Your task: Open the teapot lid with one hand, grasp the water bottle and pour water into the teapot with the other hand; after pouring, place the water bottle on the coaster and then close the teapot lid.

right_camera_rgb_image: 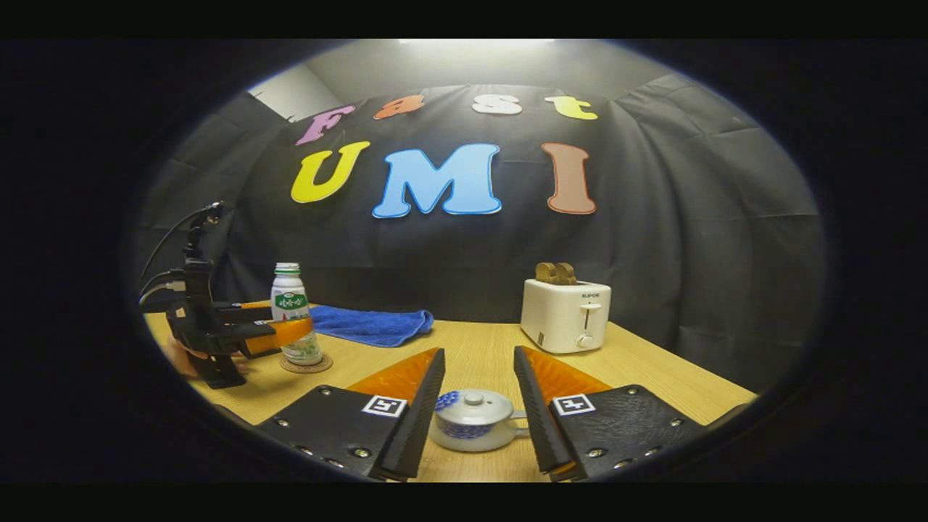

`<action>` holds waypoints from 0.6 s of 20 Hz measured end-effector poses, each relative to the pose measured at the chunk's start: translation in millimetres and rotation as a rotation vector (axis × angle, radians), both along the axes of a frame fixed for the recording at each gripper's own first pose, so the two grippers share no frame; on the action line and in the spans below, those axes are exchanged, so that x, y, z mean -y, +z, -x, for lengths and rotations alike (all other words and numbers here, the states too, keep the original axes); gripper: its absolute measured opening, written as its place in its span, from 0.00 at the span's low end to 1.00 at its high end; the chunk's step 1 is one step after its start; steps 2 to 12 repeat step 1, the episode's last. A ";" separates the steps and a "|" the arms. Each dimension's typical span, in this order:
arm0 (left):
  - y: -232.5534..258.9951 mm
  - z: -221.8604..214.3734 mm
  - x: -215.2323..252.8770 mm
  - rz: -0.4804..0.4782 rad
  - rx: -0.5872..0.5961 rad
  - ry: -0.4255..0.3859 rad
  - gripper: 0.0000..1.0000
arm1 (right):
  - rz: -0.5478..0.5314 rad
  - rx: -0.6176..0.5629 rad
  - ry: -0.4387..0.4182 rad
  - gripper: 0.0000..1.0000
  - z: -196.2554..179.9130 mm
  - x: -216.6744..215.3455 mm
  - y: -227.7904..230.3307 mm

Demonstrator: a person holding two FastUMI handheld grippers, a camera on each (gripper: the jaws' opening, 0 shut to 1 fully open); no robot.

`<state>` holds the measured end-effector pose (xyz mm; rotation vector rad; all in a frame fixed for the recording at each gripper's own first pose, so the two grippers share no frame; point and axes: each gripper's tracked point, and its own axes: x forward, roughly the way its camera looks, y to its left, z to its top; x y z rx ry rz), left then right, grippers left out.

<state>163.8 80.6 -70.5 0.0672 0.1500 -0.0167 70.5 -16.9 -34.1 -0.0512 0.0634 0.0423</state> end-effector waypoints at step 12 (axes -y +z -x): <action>3.3 7.2 1.3 0.029 0.015 -0.003 0.98 | 0.000 0.000 0.000 0.59 -0.3 -0.3 0.1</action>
